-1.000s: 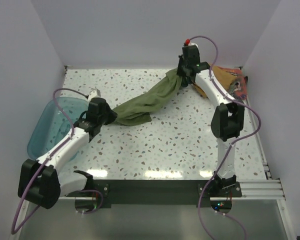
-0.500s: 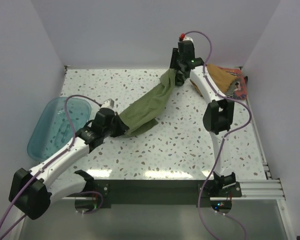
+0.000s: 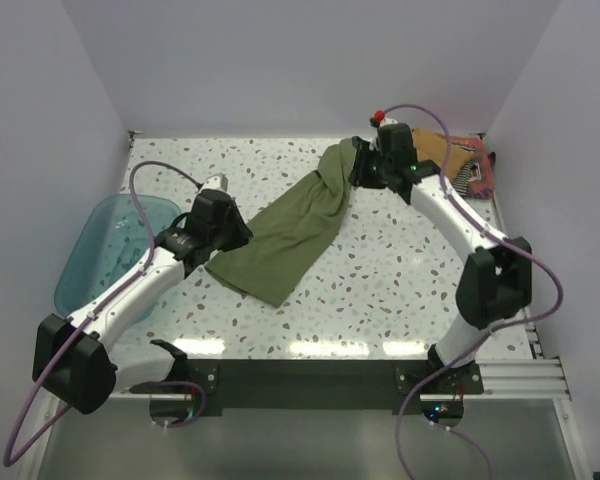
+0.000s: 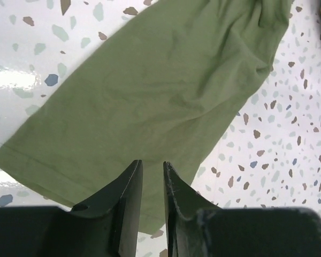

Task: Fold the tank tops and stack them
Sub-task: Flatten the tank top out

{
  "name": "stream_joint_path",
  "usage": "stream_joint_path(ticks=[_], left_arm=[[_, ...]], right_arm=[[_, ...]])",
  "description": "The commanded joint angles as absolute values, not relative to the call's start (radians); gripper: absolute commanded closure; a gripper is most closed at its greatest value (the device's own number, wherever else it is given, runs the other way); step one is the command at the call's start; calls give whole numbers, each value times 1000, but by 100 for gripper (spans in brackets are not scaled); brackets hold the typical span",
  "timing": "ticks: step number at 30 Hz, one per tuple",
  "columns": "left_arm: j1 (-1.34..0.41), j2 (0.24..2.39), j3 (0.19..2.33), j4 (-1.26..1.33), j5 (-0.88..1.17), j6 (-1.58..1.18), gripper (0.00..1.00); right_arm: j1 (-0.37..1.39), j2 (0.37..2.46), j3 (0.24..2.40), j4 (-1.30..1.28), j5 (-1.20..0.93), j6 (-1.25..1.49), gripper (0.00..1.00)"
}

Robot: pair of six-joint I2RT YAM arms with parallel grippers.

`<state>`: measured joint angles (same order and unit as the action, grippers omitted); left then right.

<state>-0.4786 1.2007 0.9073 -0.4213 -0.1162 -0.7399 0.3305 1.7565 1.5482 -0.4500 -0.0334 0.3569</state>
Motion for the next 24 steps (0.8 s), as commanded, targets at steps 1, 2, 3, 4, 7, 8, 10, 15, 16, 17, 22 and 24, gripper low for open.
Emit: stream_joint_path(ticks=[1,2,3,4,7,8,10,15,16,17,22,24], left_arm=[[-453,1219,942,-426,-103,-683,73],[-451,1238,940,-411,-75,-664,70],[-451,1253,940,-381,-22,-637,67],[-454,1276,952,-333,86,-597,64],[-515,1393,1008,-314,161,-556,58],[-535,1446,1020,-324,153,-551,57],[-586,1480,1028,-333,129,-538,53],[-612,1516,970,-307,140,-540,51],[-624,1517,959,-308,140,-535,51],[-632,1519,953,-308,135,-534,51],[-670,1508,924,-314,94,-522,51],[-681,1513,914,-311,98,-520,51]], right_arm=[[429,1590,1268,-327,-115,380,63],[469,1548,1217,-313,-115,394,62],[485,1540,1147,-292,-112,405,59],[497,1537,1116,-273,-98,414,51],[515,1569,1065,-216,-91,445,41],[515,1598,1063,-203,-74,452,39],[514,1632,1081,-192,-37,446,32],[512,1777,1133,-114,32,445,30],[512,1801,1146,-103,40,446,30],[511,1822,1172,-97,57,449,30],[488,1870,1175,-25,103,477,50],[479,1868,1183,-17,115,479,70]])
